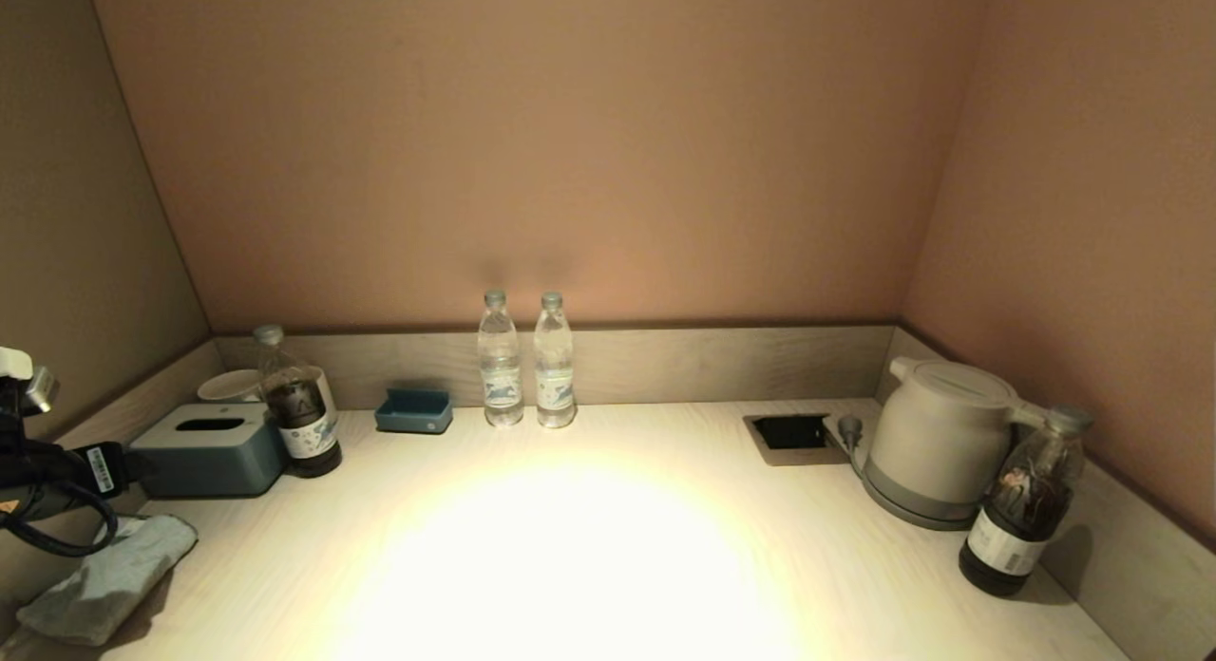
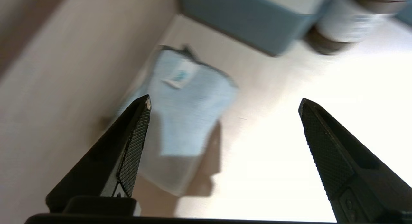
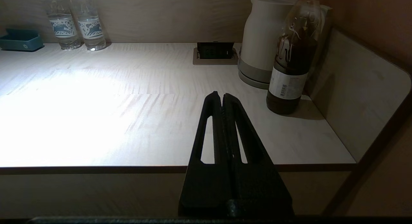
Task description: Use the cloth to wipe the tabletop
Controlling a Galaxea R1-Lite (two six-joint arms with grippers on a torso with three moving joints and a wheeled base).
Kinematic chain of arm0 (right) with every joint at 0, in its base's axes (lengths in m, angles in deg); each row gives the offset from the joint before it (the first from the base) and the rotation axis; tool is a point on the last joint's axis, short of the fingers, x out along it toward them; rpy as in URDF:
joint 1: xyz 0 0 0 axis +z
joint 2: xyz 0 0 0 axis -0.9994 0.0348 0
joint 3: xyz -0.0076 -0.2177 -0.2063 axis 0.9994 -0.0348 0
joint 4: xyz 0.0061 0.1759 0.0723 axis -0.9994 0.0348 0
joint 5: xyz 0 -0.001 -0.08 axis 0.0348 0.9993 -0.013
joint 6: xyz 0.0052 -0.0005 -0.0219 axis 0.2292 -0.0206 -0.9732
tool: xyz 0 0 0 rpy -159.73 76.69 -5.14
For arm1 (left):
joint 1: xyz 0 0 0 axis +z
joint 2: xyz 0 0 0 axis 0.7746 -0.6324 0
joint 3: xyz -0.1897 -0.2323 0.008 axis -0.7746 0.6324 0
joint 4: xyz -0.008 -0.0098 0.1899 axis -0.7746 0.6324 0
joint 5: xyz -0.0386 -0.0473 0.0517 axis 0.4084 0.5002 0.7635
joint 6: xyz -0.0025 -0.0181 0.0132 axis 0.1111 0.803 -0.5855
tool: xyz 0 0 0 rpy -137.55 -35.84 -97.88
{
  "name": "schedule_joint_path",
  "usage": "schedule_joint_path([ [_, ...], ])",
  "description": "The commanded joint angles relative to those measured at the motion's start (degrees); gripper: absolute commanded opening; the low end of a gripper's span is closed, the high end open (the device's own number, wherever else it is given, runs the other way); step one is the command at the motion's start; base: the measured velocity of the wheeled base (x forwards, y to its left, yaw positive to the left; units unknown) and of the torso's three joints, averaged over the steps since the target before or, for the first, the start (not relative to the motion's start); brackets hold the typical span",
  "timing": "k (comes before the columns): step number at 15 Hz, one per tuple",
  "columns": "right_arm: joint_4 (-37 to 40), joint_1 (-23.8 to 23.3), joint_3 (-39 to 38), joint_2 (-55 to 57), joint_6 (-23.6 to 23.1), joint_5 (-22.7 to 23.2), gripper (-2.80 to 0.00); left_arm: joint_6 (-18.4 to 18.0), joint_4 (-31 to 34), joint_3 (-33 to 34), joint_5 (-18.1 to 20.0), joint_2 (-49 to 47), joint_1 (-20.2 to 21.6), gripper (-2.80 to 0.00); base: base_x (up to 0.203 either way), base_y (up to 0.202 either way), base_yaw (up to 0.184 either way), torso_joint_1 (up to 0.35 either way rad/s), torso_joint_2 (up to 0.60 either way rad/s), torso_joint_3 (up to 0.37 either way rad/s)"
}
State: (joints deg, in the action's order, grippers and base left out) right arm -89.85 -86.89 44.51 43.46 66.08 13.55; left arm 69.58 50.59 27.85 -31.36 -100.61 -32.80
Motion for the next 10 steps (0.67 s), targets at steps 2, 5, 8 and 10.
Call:
schedule_joint_path([
  [2, 0.0, 0.0, 0.0, 0.1, 0.0, 0.1, -2.80, 1.9, -0.2, 2.0, 5.5, 6.1, -1.5, 0.00, 0.000, 0.000, 0.000, 0.000, 0.00, 0.000],
  [5, 0.0, 0.0, 0.0, 0.1, 0.0, 0.1, -2.80, 3.0, -0.3, 4.8, 17.4, 12.0, -1.9, 0.00, 0.000, 0.000, 0.000, 0.000, 0.00, 0.000],
  [8, 0.0, 0.0, 0.0, 0.0, 0.0, 0.0, -2.80, 2.9, -10.3, 10.7, 26.1, 14.5, -1.9, 0.00, 0.000, 0.000, 0.000, 0.000, 0.00, 0.000],
  [10, 0.0, 0.0, 0.0, 0.1, 0.0, 0.0, -2.80, 2.9, -18.8, 14.1, 28.5, 14.6, -1.9, 0.00, 0.000, 0.000, 0.000, 0.000, 0.00, 0.000],
])
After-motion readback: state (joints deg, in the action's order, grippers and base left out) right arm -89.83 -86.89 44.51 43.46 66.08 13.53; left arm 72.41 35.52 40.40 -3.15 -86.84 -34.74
